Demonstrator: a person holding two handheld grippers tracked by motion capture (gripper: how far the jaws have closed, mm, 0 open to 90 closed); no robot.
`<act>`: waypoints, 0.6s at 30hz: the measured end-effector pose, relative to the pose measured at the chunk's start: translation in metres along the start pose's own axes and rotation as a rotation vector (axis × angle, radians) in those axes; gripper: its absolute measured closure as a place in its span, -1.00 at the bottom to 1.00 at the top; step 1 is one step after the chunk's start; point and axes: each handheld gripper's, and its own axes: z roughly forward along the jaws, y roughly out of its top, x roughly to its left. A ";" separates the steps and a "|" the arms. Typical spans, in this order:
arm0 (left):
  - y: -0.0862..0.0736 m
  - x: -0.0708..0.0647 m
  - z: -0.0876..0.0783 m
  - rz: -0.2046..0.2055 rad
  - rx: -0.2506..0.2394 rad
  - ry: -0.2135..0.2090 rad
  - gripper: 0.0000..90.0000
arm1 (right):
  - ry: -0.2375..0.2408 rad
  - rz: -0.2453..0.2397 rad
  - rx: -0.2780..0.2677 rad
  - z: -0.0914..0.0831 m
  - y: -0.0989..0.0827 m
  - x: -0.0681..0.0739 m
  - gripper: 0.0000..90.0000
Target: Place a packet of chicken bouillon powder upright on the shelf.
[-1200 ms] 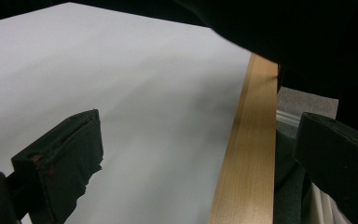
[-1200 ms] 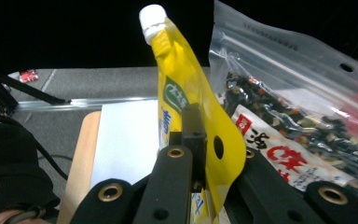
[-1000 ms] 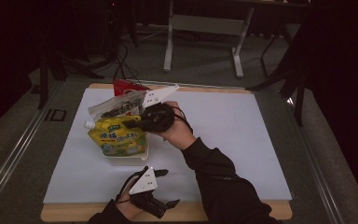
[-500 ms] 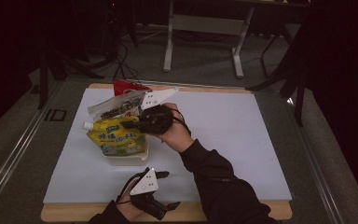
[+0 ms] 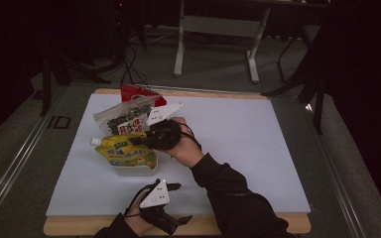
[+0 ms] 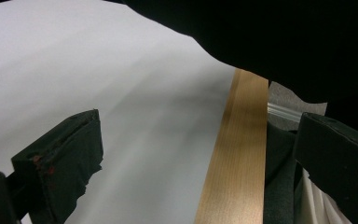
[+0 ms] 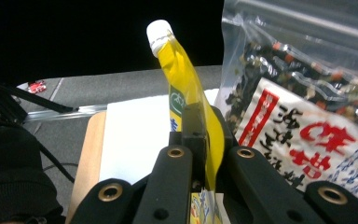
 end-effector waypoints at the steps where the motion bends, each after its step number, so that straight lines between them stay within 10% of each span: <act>1: 0.000 0.000 0.000 0.000 0.000 0.000 -0.94 | 0.002 0.004 0.001 0.000 -0.002 -0.001 1.00; 18: 0.001 0.002 0.001 -0.004 -0.004 0.007 -0.94 | 0.021 0.026 0.034 -0.004 -0.015 -0.007 0.78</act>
